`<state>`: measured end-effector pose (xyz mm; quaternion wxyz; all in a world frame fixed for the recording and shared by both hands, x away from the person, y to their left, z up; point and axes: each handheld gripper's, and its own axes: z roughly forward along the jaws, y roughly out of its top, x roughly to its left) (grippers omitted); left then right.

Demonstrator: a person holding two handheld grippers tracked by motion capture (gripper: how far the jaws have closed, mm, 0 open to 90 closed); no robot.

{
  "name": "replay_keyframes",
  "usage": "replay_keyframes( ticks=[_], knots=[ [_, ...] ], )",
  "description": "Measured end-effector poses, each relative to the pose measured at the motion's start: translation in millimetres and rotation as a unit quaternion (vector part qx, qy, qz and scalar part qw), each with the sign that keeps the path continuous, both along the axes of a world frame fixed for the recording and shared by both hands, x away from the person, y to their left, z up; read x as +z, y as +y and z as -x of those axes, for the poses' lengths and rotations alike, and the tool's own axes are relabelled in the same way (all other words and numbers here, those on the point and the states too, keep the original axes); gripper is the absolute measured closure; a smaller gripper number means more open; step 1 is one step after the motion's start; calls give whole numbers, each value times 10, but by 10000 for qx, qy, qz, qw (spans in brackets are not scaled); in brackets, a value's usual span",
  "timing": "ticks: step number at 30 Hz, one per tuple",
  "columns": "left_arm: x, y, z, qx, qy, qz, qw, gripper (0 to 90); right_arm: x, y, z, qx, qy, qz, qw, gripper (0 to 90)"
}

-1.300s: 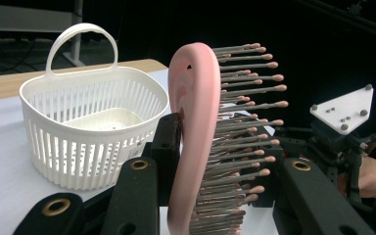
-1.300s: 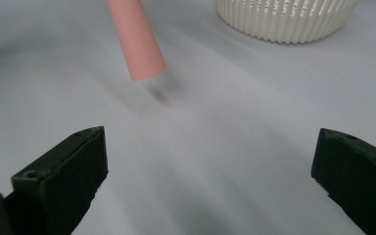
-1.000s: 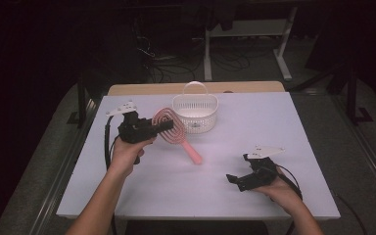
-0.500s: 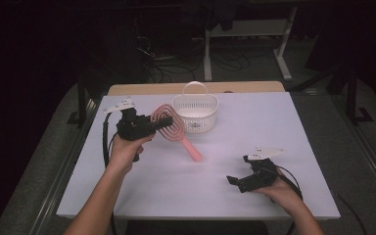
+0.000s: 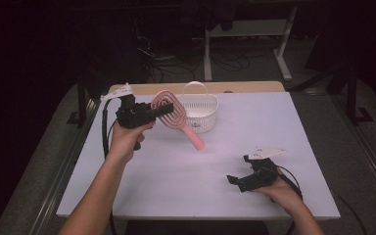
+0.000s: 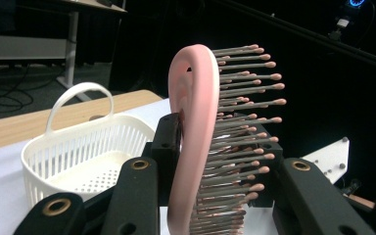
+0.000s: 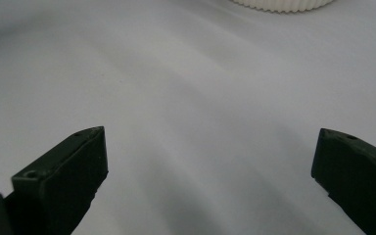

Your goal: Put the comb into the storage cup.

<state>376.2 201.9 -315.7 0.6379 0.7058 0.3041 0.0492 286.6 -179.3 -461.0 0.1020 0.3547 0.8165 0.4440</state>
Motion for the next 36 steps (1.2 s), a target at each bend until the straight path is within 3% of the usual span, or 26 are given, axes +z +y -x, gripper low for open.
replay_keyframes(
  ticks=[20,36],
  knots=[
    [218,-129,-296,28,-181,297,9994,654,10,0,8,12,-20,-31,10000,0],
    [322,-190,-573,187,-249,379,9988,654,13,-5,7,6,-25,-43,10000,0]
  ],
)
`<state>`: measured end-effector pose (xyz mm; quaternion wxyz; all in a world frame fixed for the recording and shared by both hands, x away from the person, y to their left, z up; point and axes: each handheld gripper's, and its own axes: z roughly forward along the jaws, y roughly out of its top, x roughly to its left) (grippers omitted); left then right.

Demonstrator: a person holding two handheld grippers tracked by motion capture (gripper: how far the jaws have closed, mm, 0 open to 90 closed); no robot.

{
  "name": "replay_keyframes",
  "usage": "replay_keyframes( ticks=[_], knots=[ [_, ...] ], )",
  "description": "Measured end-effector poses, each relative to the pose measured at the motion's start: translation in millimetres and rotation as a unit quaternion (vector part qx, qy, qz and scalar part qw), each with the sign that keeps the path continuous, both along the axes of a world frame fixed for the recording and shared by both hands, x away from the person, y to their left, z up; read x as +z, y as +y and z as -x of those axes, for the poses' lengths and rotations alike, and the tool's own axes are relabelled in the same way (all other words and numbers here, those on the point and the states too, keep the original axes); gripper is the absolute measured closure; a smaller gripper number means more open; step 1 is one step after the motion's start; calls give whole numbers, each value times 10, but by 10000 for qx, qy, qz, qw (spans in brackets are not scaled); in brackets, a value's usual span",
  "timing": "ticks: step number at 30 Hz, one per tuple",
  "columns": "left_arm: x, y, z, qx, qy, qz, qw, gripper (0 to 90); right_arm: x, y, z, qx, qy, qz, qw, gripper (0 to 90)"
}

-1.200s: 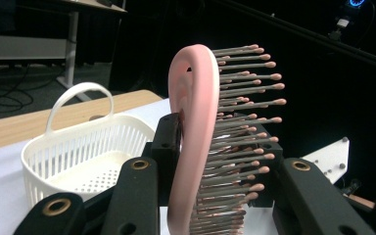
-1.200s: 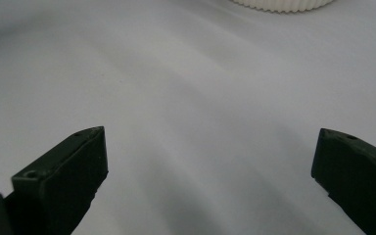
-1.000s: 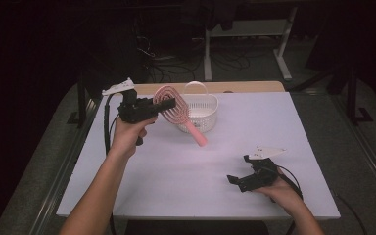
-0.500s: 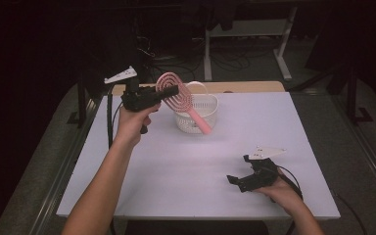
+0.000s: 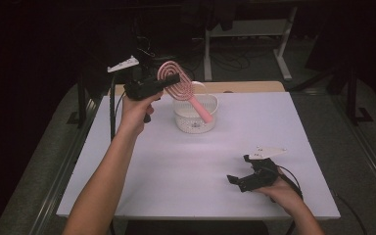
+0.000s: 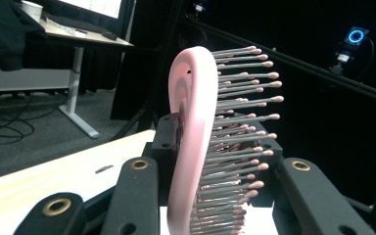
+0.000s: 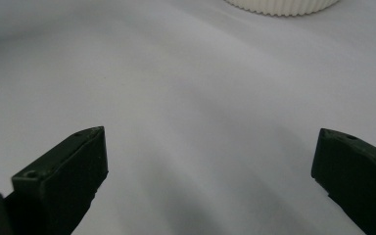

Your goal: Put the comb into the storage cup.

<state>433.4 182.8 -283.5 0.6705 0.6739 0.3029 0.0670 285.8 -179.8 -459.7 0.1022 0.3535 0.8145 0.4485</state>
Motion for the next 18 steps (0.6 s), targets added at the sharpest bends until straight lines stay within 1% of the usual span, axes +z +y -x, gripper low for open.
replay_keyframes(
  ticks=[8,18],
  knots=[
    [-14,-24,-151,135,35,62,9999,655,1,-1,0,-1,1,0,10000,0],
    [-36,-46,-314,351,30,125,9993,655,1,-4,2,5,9,-5,10000,0]
  ],
)
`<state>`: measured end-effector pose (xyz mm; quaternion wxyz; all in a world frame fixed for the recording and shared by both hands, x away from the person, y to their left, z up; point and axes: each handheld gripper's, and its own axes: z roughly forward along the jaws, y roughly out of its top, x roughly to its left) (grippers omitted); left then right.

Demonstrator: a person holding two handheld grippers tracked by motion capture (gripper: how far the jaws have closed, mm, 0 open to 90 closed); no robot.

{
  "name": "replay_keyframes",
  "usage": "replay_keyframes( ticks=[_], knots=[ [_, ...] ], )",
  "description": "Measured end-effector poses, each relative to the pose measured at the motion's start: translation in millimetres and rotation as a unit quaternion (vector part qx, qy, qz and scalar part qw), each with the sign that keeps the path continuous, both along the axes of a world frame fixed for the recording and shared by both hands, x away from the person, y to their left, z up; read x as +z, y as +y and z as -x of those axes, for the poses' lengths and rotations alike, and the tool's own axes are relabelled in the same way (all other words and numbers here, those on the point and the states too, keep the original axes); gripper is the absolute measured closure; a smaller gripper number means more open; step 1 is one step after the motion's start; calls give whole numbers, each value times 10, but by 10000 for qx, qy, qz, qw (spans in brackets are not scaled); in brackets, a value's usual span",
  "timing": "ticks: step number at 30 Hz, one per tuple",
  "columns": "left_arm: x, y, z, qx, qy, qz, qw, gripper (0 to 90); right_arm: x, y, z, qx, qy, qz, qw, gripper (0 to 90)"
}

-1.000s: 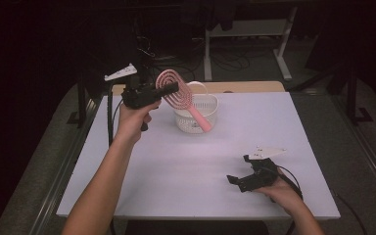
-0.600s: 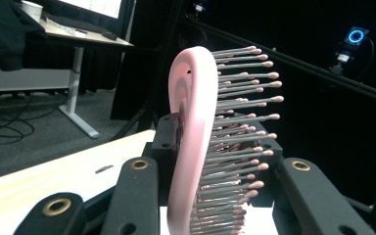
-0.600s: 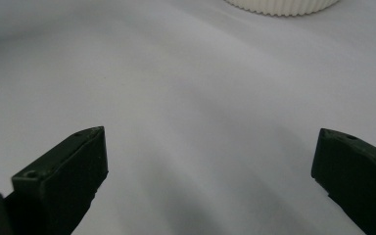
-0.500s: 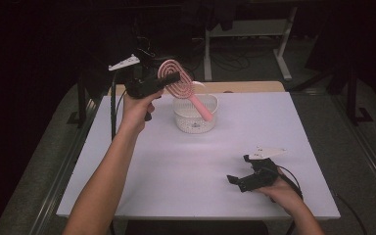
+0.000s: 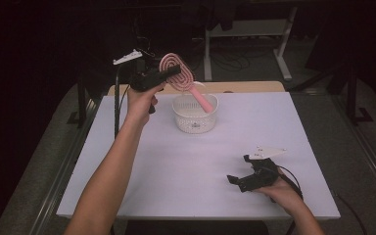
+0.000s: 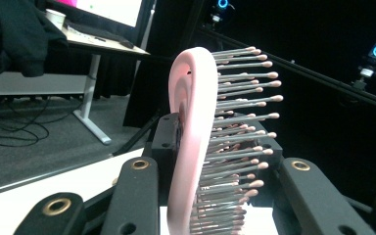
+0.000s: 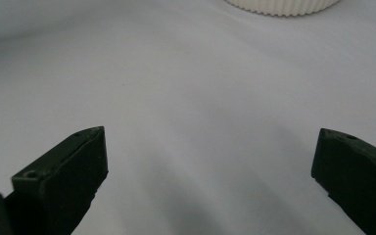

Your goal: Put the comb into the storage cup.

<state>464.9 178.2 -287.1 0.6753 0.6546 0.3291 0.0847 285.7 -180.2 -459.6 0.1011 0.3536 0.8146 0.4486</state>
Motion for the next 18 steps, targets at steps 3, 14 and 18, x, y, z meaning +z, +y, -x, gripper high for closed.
replay_keyframes(
  ticks=[3,14,18],
  knots=[
    [-22,1,-41,92,-4,35,10000,655,-2,2,0,4,2,-3,10000,0],
    [-165,-9,-157,333,102,-36,9994,654,-3,2,2,9,7,-5,10000,0],
    [-285,-33,-190,361,228,-39,9991,655,-5,1,3,12,15,-2,10000,0]
  ],
)
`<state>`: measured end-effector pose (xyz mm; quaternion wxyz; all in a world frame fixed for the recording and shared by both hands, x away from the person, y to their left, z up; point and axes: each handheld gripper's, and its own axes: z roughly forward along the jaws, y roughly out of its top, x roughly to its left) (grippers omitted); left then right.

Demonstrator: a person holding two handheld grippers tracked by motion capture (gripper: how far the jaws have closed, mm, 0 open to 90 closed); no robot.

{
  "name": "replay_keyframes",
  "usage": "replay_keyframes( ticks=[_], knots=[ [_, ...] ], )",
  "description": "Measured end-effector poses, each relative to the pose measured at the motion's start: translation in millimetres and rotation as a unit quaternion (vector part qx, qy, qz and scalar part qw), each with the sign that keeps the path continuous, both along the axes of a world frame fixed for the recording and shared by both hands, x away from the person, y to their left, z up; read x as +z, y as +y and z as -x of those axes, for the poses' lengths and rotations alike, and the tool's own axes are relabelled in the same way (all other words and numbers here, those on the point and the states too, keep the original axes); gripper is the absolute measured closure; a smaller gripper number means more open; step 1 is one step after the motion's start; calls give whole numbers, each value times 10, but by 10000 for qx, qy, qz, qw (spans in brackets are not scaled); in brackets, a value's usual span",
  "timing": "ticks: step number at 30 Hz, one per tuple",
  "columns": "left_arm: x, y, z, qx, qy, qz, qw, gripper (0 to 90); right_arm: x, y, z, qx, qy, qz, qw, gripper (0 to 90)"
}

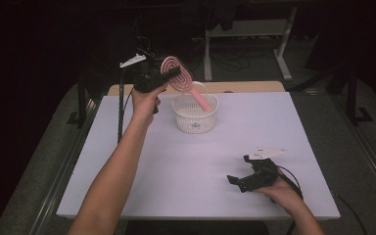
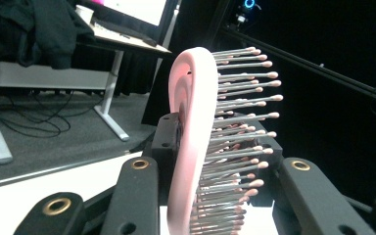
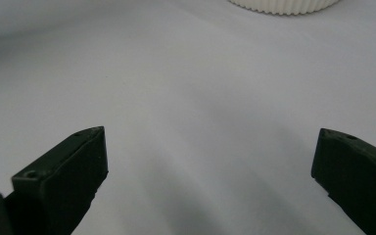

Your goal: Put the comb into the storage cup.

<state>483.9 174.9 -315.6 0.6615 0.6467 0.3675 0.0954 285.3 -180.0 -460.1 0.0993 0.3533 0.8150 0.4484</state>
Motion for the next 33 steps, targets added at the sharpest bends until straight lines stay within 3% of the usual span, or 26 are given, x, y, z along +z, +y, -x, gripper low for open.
replay_keyframes(
  ticks=[14,33],
  knots=[
    [-297,-40,-40,41,271,-65,9996,654,-5,1,1,7,1,17,10000,0],
    [-558,-78,-56,24,504,-154,9986,654,-8,9,5,-9,39,-54,10000,0]
  ],
)
